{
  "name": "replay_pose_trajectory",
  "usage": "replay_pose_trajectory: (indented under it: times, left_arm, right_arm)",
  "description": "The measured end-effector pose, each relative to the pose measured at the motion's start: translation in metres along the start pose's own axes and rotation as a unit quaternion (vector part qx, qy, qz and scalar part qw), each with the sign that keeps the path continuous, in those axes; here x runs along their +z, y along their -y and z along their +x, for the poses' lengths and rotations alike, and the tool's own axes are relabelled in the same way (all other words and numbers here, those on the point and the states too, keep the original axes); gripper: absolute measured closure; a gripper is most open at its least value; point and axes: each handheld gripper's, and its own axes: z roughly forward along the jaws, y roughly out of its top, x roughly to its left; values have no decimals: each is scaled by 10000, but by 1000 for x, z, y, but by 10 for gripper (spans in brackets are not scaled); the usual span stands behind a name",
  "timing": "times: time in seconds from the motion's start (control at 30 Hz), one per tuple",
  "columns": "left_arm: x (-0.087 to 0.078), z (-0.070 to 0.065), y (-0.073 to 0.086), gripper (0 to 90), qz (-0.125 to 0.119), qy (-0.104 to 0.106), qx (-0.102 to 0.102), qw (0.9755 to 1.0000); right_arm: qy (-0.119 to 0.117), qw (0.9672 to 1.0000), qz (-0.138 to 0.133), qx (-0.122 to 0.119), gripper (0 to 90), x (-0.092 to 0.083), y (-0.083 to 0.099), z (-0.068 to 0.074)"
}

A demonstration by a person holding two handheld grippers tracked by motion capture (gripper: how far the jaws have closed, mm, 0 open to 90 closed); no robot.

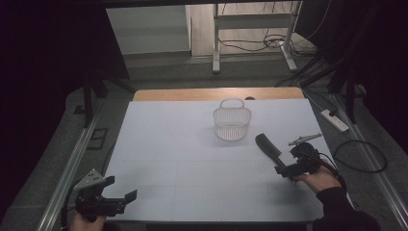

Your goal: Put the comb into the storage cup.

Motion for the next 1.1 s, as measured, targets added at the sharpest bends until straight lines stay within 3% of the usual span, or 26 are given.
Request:
replay_pose_trajectory:
  times: [0.4,0.9,1.1]
  left_arm:
    - [0,0,0,0,4,4,-17,10000]
    - [0,1,0,0,3,22,-35,10000]
    - [0,1,0,0,-1,30,-43,10000]
  right_arm:
    - [203,9998,-12,-56,0,2,-8,-7]
    - [136,9998,148,64,0,16,-12,-14]
    - [83,9996,283,-14,0,26,-9,-15]
